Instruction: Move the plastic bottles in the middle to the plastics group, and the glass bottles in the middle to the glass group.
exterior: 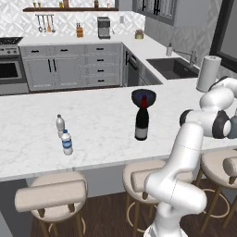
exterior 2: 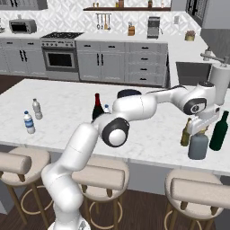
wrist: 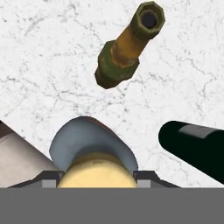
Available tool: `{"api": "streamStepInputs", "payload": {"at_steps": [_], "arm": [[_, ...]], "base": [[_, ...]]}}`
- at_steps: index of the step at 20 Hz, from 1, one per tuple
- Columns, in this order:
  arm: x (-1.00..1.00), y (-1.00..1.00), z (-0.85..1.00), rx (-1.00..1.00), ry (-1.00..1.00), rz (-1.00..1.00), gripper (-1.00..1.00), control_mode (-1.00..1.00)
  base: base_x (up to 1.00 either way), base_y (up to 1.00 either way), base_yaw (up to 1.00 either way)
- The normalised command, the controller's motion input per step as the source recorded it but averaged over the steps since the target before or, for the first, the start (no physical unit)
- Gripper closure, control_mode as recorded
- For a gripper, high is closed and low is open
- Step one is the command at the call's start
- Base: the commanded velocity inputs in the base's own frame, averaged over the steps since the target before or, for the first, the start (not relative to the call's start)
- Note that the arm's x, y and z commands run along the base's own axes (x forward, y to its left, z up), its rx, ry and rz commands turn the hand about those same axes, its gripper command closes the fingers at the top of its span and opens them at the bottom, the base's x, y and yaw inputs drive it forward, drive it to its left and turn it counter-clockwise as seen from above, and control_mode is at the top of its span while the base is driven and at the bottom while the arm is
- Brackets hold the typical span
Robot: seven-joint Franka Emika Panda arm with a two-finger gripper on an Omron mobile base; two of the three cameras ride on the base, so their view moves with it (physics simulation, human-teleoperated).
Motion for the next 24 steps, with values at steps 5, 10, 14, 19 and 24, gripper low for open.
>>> {"api": "streamStepInputs", "payload": {"at_steps": [5,10,14,19,24], "arm": [[0.03,0.00,-0.22,0.00,0.00,0.00,1.00,-1.00],[0.00,0.00,0.00,0.00,0.00,0.00,-1.00,-1.00],[0.00,0.01,0.00,0.00,0.00,0.00,-1.00,-1.00],[0.00,0.00,0.00,0.00,0.00,0.00,-1.00,-1.00],[0.09,0.18,0.06,0.00,0.00,0.00,-1.00,-1.00]], "base": [[0.00,0.00,0.00],[0.00,0.00,0.00],[0.00,0.00,0.00],[0.00,0.00,0.00],[0.00,0.00,0.00]]}}
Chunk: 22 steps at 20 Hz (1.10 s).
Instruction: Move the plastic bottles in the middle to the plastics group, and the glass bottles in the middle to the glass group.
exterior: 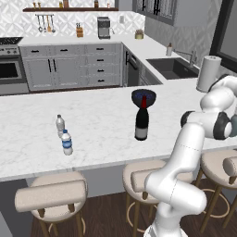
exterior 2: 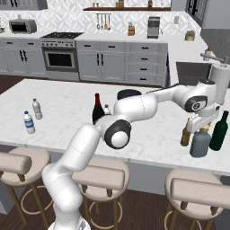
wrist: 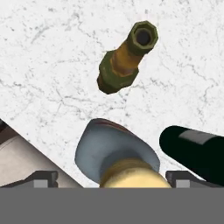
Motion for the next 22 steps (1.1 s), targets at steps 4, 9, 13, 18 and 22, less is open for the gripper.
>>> {"api": "streamStepInputs", "payload": {"at_steps": [4,9,13,18,22], "arm": [[0.18,0.33,0.21,0.00,0.00,0.00,-1.00,-1.00],[0.01,0.28,0.31,0.00,0.00,-0.03,-1.00,-1.00],[0.00,0.25,0.46,0.00,0.00,-0.08,-1.00,-1.00],[0.00,0.47,0.43,0.00,0.00,-0.11,-1.00,-1.00],[-0.02,0.68,0.32,0.00,0.00,-0.17,-1.00,-1.00]], "base": [[0.00,0.00,0.00],[0.00,0.00,0.00],[0.00,0.00,0.00],[0.00,0.00,0.00],[0.00,0.00,0.00]]}}
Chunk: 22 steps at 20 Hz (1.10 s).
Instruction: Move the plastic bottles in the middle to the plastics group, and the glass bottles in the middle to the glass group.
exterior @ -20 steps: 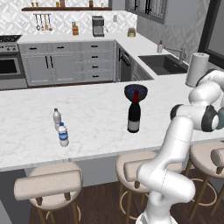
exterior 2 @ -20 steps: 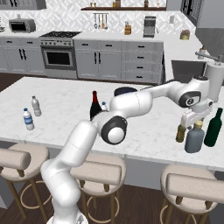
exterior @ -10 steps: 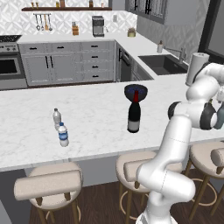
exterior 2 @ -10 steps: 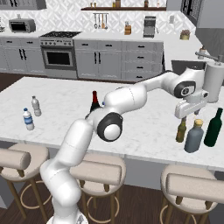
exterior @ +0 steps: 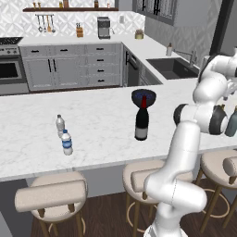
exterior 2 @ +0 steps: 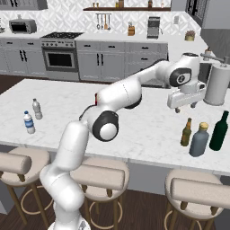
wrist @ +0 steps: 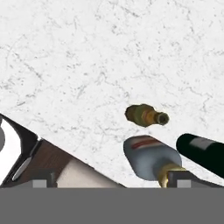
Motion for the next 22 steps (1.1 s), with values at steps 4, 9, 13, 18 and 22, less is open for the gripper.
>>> {"api": "streamStepInputs", "payload": {"at_steps": [4,9,13,18,22], "arm": [[-0.17,0.82,0.11,0.00,0.00,-0.21,-1.00,-1.00],[-0.21,0.87,0.00,0.00,0.00,-0.23,-1.00,-1.00],[-0.08,0.72,0.00,0.01,0.00,-0.16,-1.00,-1.00],[-0.01,0.96,0.00,0.00,0.00,-0.15,-1.00,-1.00],[0.05,1.00,0.02,0.00,0.02,-0.07,-1.00,-1.00]], "base": [[0.00,0.00,0.00],[0.00,0.00,0.00],[0.00,0.00,0.00],[0.00,0.00,0.00],[0.00,0.00,0.00]]}}
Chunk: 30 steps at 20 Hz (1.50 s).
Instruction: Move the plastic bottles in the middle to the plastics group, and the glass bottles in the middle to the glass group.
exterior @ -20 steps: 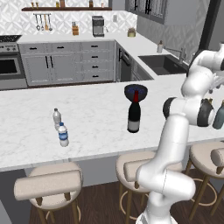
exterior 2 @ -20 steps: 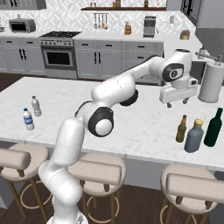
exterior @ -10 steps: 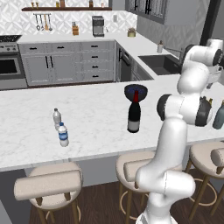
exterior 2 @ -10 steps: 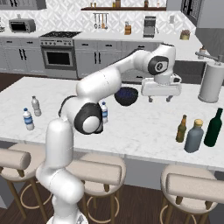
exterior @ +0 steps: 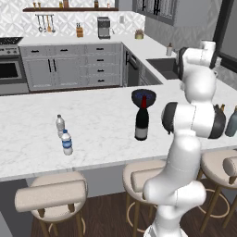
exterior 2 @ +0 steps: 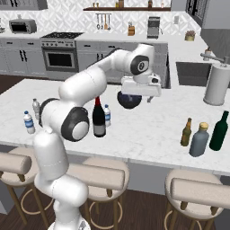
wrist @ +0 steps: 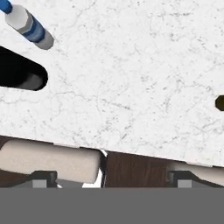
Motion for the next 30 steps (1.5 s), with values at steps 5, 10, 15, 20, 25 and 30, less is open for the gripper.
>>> {"api": "streamStepInputs", "payload": {"at_steps": [5,10,15,20,25,30], "arm": [[0.23,1.00,0.01,0.00,0.10,0.00,-1.00,-1.00],[0.36,0.95,0.04,0.00,0.10,0.00,-1.00,-1.00],[0.39,0.76,0.00,0.00,0.13,0.00,-1.00,-1.00],[0.41,0.39,0.00,0.00,0.11,0.00,-1.00,-1.00],[0.36,0.14,0.00,0.00,0.05,0.00,-1.00,-1.00],[0.11,0.20,0.00,0.00,0.00,0.00,-1.00,-1.00]], "base": [[0.00,0.00,0.00],[0.00,0.00,0.00],[0.00,0.00,0.00],[0.00,0.00,0.00],[0.00,0.00,0.00],[0.00,0.00,0.00]]}}
